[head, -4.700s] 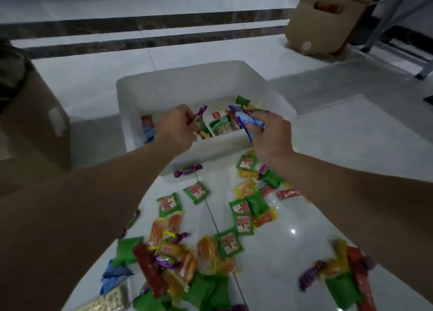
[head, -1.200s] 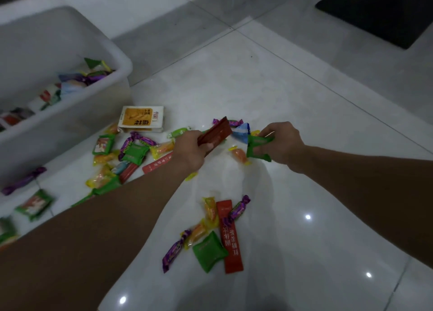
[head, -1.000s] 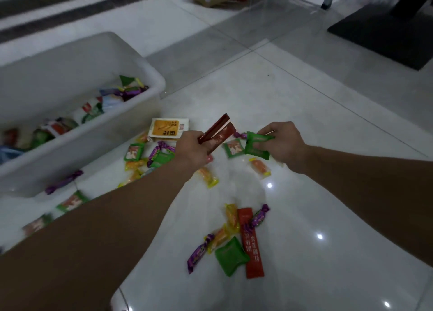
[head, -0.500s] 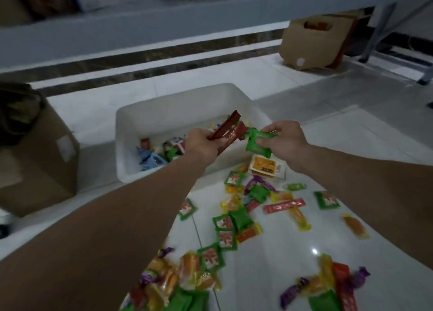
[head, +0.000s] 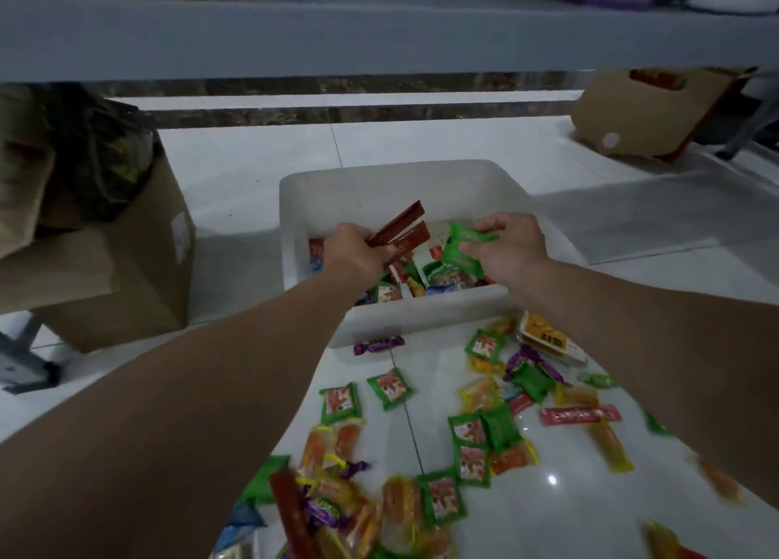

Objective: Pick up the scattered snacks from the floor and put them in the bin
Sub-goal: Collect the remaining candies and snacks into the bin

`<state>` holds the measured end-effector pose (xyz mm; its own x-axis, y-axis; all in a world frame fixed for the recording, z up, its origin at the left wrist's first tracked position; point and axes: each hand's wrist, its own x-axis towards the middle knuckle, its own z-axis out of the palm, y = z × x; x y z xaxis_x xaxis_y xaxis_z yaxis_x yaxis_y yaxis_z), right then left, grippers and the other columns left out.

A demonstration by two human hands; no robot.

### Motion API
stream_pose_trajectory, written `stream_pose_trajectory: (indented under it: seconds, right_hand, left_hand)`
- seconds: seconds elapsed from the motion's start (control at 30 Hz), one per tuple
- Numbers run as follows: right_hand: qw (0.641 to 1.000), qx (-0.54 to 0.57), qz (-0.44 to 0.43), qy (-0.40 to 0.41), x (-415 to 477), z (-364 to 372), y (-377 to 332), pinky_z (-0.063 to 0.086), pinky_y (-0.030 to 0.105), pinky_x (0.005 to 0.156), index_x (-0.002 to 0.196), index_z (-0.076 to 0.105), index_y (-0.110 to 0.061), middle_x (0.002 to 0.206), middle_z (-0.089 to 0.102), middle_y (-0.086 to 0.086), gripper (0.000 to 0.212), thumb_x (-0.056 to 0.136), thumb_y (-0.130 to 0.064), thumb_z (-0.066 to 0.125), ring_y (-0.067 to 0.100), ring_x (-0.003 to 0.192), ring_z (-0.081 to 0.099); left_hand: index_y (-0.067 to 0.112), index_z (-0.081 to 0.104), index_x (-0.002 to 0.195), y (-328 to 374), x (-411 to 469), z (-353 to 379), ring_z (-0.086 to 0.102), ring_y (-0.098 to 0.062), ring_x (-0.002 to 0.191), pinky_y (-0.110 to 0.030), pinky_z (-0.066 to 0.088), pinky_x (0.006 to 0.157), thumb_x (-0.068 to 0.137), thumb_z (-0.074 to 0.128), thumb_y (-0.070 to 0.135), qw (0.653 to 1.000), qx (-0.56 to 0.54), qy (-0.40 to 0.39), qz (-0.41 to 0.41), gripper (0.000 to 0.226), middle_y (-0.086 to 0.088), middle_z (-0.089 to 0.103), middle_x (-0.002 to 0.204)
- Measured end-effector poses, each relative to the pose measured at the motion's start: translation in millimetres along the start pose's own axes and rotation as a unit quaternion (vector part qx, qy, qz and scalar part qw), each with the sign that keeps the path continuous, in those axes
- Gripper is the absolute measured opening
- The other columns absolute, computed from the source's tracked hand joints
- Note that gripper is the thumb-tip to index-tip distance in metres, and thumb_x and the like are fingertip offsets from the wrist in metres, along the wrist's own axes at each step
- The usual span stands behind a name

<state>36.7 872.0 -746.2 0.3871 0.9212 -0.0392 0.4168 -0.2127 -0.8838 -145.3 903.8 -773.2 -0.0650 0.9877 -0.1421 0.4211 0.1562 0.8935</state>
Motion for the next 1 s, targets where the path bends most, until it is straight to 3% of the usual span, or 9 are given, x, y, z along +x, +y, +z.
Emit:
stream_pose_trajectory:
  seconds: [0.2, 0.27, 0.33, 0.4, 0.47, 0.57, 0.73, 0.87, 1.0]
  right_hand:
    - [1.000, -0.022, 0.009, 0.000, 10, 18, 5, 0.050, 0.015, 0.066, 0.097, 0.064, -0.013, 0.101, 0.057, 0.001, 0.021, 0.080, -0.006, 0.076, 0.009, 0.078, 0.057]
    - [0.999, -0.031, 0.010, -0.002, 14, 21, 7, 0.047, 0.009, 0.058, 0.097, 0.065, -0.014, 0.099, 0.056, 0.000, 0.021, 0.080, -0.007, 0.076, 0.005, 0.073, 0.055]
    - [0.999, -0.038, 0.005, -0.005, 18, 24, 9, 0.042, 0.007, 0.054, 0.100, 0.065, -0.014, 0.100, 0.054, -0.001, 0.022, 0.081, -0.008, 0.075, 0.004, 0.073, 0.053]
    - [0.999, -0.049, 0.000, -0.010, 20, 27, 11, 0.045, 0.013, 0.069, 0.100, 0.066, -0.016, 0.105, 0.055, -0.002, 0.023, 0.081, -0.010, 0.076, 0.010, 0.088, 0.055]
    - [0.998, -0.063, -0.006, -0.023, 22, 30, 14, 0.046, 0.020, 0.082, 0.106, 0.066, -0.015, 0.108, 0.061, 0.000, 0.029, 0.080, -0.011, 0.077, 0.013, 0.097, 0.058]
    - [0.995, -0.087, -0.019, -0.051, 23, 32, 21, 0.048, 0.027, 0.096, 0.122, 0.061, -0.012, 0.117, 0.064, 0.003, 0.044, 0.081, -0.013, 0.076, 0.016, 0.107, 0.060]
    - [0.983, -0.130, -0.061, -0.116, 14, 27, 34, 0.043, 0.027, 0.102, 0.130, 0.058, -0.015, 0.129, 0.059, -0.001, 0.051, 0.083, -0.020, 0.075, 0.013, 0.114, 0.054]
    - [0.975, -0.139, -0.081, -0.152, 4, 23, 34, 0.045, 0.037, 0.103, 0.134, 0.055, -0.020, 0.135, 0.056, -0.001, 0.056, 0.082, -0.028, 0.074, 0.017, 0.121, 0.053]
    - [0.969, -0.142, -0.113, -0.169, -11, 13, 28, 0.044, 0.037, 0.103, 0.135, 0.053, -0.021, 0.137, 0.054, 0.000, 0.055, 0.083, -0.030, 0.072, 0.018, 0.123, 0.051]
  left_hand:
    - [0.004, 0.069, 0.109, -27, 15, 5, 0.060, -0.021, 0.085, -0.031, 0.051, 0.083, 0.088, 0.068, 0.022, 1.000, 0.007, -0.003, -0.019, 0.027, -0.011, 0.066, 0.093]
    - [0.007, 0.069, 0.112, -36, 19, 9, 0.059, -0.019, 0.085, -0.028, 0.050, 0.082, 0.088, 0.068, 0.021, 1.000, 0.016, -0.015, -0.019, 0.028, -0.009, 0.067, 0.093]
    - [0.004, 0.071, 0.102, -45, 23, 10, 0.059, -0.018, 0.086, -0.030, 0.050, 0.084, 0.086, 0.070, 0.019, 0.999, 0.027, -0.026, -0.021, 0.022, -0.006, 0.063, 0.089]
    - [0.001, 0.069, 0.094, -51, 26, 10, 0.061, -0.022, 0.096, -0.033, 0.050, 0.093, 0.084, 0.072, 0.016, 0.999, 0.011, -0.035, -0.027, 0.019, -0.008, 0.064, 0.095]
    - [0.004, 0.068, 0.104, -55, 29, 9, 0.061, -0.025, 0.104, -0.034, 0.050, 0.094, 0.084, 0.072, 0.020, 0.999, 0.017, -0.042, -0.028, 0.026, -0.009, 0.065, 0.111]
    - [0.012, 0.061, 0.125, -54, 27, 7, 0.056, -0.023, 0.115, -0.022, 0.043, 0.090, 0.088, 0.068, 0.027, 0.997, 0.059, -0.039, -0.005, 0.040, -0.006, 0.059, 0.129]
    - [0.020, 0.050, 0.138, -44, 13, 9, 0.051, -0.011, 0.113, -0.012, 0.036, 0.081, 0.090, 0.065, 0.027, 0.995, 0.080, -0.054, 0.034, 0.051, -0.001, 0.050, 0.141]
    - [0.021, 0.048, 0.138, -31, -4, 9, 0.049, -0.020, 0.124, -0.020, 0.035, 0.090, 0.089, 0.065, 0.032, 0.990, 0.121, -0.049, 0.054, 0.053, -0.003, 0.051, 0.140]
    - [0.022, 0.050, 0.136, -21, -27, 7, 0.052, -0.023, 0.120, -0.025, 0.040, 0.093, 0.089, 0.065, 0.032, 0.983, 0.162, -0.032, 0.077, 0.050, -0.005, 0.055, 0.135]
